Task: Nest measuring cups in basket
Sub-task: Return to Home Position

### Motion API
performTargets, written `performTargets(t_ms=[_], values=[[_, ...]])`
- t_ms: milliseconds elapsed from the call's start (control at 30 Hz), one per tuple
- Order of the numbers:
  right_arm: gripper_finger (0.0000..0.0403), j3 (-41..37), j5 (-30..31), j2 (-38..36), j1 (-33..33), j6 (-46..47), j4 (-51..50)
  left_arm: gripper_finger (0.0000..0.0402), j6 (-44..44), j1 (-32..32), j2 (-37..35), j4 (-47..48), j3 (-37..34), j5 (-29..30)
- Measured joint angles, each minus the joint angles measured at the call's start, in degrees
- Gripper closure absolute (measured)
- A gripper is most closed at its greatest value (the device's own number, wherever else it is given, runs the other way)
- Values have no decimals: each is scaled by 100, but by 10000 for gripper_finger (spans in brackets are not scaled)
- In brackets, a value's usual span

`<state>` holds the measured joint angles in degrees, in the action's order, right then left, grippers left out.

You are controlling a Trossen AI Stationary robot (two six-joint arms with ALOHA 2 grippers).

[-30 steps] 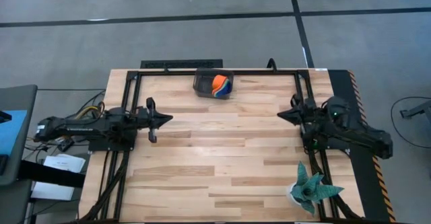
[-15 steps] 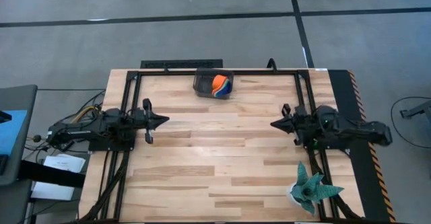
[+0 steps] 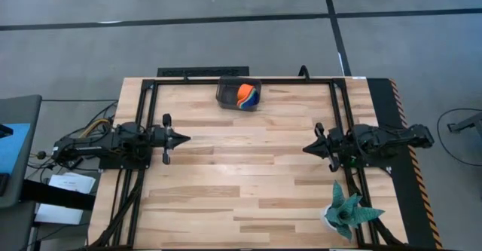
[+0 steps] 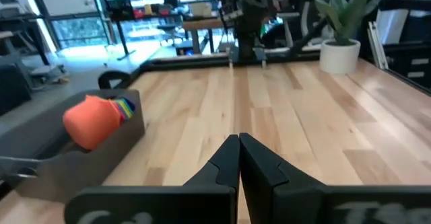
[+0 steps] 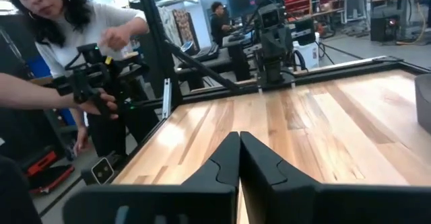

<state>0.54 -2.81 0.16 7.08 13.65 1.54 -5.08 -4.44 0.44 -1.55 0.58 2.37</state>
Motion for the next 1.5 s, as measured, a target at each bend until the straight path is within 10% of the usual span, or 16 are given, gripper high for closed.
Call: performTargets(t_ms=[633, 1500], values=[[377, -7, -9, 17, 3, 1511, 52, 401, 246, -1, -10, -71, -11, 99], [360, -9, -13, 17, 3, 879, 57, 401, 317, -1, -10, -69, -20, 103]])
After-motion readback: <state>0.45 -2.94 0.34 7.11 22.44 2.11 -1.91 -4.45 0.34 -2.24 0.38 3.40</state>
